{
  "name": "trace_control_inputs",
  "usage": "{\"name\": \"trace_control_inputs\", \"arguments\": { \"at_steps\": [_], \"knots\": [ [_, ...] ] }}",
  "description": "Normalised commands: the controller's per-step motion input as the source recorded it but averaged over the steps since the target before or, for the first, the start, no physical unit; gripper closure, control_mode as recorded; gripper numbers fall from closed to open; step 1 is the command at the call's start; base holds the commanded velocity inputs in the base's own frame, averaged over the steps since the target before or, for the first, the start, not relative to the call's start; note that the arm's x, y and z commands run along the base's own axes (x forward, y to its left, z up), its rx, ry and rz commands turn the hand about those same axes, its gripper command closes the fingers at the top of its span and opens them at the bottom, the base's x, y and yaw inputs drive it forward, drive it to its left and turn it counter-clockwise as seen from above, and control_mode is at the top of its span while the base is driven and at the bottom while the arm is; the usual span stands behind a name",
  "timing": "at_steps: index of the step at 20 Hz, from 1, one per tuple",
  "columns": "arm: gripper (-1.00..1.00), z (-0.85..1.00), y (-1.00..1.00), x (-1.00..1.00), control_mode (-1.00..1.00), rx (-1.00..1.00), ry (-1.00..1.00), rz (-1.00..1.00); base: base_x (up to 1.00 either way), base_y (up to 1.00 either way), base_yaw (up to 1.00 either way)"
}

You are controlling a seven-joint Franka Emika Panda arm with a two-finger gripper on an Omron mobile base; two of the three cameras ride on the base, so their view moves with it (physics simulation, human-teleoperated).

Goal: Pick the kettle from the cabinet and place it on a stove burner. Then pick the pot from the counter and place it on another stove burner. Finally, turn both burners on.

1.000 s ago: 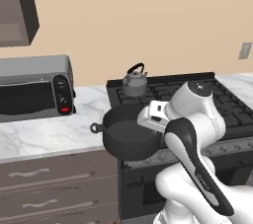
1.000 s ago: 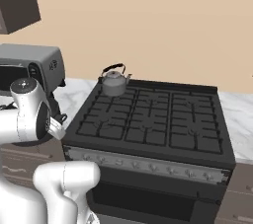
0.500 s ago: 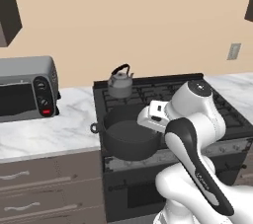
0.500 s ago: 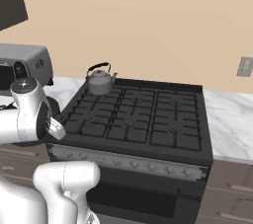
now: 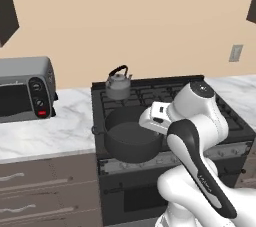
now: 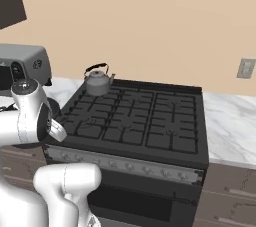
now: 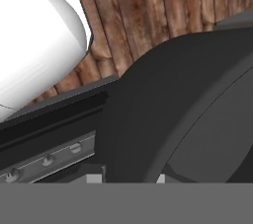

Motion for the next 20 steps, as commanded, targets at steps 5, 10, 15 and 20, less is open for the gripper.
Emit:
{"name": "trace_control_inputs", "arguments": {
  "at_steps": [5,10,15,20],
  "knots": [
    [1.00,0.00,0.00,0.00,1.00,0.00,0.00,0.00,0.31,-0.27,0.08],
    [1.00,0.00,0.00,0.00,1.00,0.00,0.00,0.00,0.31,-0.31,0.07],
    [1.00,0.00,0.00,0.00,1.00,0.00,0.00,0.00,0.21,-0.40,0.05],
    [1.00,0.00,0.00,0.00,1.00,0.00,0.00,0.00,0.16,-0.40,0.05]
  ]
}}
